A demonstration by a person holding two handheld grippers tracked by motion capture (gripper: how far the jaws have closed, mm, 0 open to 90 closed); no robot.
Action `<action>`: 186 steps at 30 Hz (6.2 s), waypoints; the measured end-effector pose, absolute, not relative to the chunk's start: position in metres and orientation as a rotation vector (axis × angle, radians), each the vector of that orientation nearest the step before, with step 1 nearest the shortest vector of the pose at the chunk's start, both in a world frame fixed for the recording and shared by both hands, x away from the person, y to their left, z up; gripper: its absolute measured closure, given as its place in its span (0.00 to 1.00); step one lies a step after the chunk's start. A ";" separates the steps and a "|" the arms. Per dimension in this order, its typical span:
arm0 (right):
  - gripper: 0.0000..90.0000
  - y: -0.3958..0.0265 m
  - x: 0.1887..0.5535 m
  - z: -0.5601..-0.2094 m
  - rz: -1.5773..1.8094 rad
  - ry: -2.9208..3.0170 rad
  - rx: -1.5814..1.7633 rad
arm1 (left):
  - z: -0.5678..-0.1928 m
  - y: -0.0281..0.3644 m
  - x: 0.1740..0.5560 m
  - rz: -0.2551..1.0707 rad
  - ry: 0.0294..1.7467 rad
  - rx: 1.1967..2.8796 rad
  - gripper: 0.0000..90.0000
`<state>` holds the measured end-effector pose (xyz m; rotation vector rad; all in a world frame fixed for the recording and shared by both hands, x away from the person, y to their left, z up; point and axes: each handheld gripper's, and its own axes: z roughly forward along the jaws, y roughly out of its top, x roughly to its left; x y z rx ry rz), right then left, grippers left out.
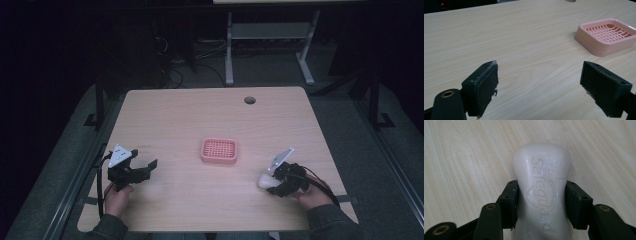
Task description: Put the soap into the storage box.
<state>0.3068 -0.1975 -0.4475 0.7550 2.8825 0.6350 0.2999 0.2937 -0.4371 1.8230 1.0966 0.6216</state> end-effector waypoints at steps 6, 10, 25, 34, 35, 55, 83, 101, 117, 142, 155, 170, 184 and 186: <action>0.54 -0.197 0.306 -0.442 0.666 2.878 0.738 | -0.437 0.294 0.300 0.623 1.097 1.824 0.16; 0.54 -0.194 0.306 -0.435 0.659 2.875 0.712 | -0.436 0.294 0.300 0.625 1.094 1.825 0.16; 0.54 -0.182 0.317 -0.416 0.691 2.871 0.656 | -0.436 0.294 0.299 0.621 1.096 1.822 0.16; 0.54 -0.174 0.332 -0.408 0.720 2.872 0.642 | -0.436 0.295 0.299 0.623 1.095 1.820 0.16; 0.54 -0.173 0.333 -0.408 0.721 2.872 0.640 | -0.436 0.294 0.299 0.624 1.094 1.822 0.16; 0.54 -0.156 0.357 -0.413 0.733 2.920 0.635 | -0.436 0.293 0.299 0.624 1.095 1.814 0.16; 0.54 -0.124 0.379 -0.387 0.721 2.945 0.550 | -0.435 0.293 0.299 0.638 1.099 1.822 0.16; 0.54 -0.100 0.397 -0.378 0.715 2.961 0.500 | -0.435 0.293 0.299 0.652 1.097 1.827 0.16; 0.54 -0.078 0.411 -0.371 0.692 2.978 0.469 | -0.434 0.293 0.299 0.655 1.096 1.816 0.16; 0.54 -0.049 0.433 -0.390 0.614 3.019 0.473 | -0.435 0.292 0.300 0.658 1.091 1.826 0.16; 0.54 -0.041 0.441 -0.401 0.582 3.027 0.500 | -0.434 0.293 0.300 0.660 1.096 1.824 0.16; 0.54 -0.037 0.450 -0.412 0.545 3.019 0.514 | -0.435 0.292 0.301 0.659 1.093 1.826 0.16; 0.54 -0.034 0.453 -0.420 0.533 3.025 0.512 | -0.435 0.293 0.301 0.647 1.099 1.822 0.16; 0.54 -0.034 0.453 -0.421 0.525 3.025 0.513 | -0.434 0.293 0.300 0.652 1.093 1.819 0.16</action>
